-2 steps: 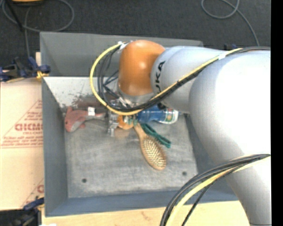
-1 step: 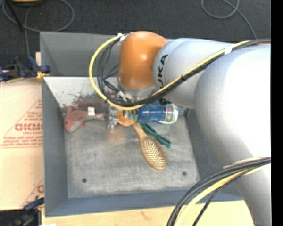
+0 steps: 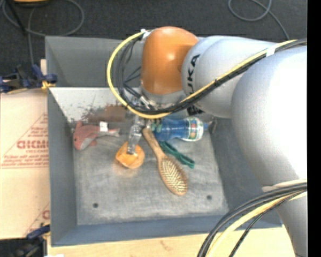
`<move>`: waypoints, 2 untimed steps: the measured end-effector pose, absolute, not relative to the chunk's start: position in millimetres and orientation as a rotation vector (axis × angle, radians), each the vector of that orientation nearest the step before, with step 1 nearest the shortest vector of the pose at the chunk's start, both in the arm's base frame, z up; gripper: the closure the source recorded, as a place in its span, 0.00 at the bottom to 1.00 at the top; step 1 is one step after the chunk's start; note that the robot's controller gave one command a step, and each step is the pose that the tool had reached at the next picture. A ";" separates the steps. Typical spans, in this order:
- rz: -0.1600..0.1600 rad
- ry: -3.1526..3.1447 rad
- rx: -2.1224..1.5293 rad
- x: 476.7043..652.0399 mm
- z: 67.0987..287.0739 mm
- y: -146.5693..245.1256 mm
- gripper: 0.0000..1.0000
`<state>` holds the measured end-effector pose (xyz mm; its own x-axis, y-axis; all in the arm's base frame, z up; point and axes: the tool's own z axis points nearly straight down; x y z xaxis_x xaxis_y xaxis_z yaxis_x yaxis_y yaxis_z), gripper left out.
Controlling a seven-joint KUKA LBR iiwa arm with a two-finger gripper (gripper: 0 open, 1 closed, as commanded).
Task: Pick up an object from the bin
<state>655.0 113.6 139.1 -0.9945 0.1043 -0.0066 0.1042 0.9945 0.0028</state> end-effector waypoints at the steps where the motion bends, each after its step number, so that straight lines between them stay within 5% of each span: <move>1: 0.004 3.131 0.164 654.9 139.1 113.7 0.00; 2: 0.012 3.145 0.136 619.3 85.8 112.2 0.00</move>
Offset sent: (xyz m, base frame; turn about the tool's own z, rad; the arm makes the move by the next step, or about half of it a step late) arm -0.0425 -0.0045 -0.0691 -0.0254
